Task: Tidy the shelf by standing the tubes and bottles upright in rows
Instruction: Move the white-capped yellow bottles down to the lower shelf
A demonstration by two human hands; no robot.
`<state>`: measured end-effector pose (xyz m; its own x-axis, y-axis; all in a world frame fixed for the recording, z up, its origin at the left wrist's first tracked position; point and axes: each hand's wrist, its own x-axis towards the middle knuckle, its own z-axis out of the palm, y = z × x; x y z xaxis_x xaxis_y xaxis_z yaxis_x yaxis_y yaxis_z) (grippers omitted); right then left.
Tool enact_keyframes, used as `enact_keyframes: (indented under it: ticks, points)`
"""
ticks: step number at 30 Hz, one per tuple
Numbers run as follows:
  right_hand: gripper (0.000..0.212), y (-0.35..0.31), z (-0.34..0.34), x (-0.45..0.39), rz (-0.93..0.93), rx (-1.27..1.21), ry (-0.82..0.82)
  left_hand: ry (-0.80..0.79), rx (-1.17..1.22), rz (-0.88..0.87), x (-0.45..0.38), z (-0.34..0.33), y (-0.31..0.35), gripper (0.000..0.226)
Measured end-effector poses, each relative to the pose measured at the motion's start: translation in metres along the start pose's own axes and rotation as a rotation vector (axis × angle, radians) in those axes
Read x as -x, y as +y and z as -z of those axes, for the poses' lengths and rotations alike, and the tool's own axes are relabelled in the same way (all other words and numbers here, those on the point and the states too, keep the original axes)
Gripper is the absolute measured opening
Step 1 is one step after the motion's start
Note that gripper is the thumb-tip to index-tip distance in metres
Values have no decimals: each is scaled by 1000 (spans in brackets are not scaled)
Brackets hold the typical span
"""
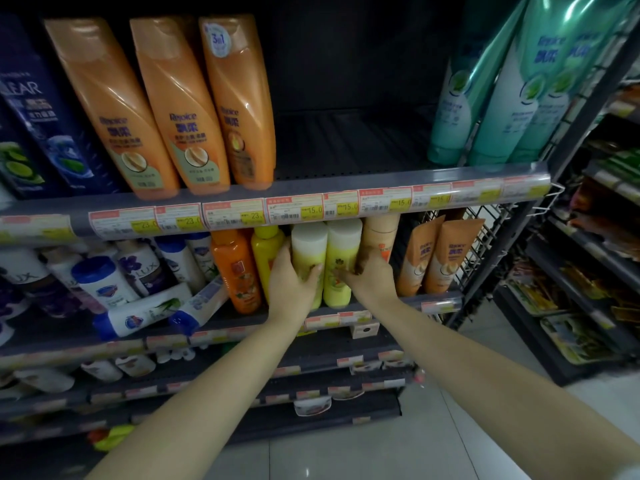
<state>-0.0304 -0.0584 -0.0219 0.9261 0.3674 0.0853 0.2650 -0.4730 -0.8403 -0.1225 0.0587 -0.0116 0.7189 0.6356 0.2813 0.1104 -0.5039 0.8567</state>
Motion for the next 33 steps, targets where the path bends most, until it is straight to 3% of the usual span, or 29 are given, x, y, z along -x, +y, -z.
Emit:
enact_keyframes:
  ticks: [6,12,23,33]
  points:
    - [28,1,-6,10,19,-48,81,-23,-90,-16,1,3,1,57]
    - [37,1,-5,9,4,-26,71,-85,-444,-70,-12,14,8,43]
    - [40,4,-4,8,3,-19,86,-33,-380,-129,-14,22,2,52]
    - [45,-1,-4,9,-36,-35,86,-152,-747,-138,-25,34,30,38]
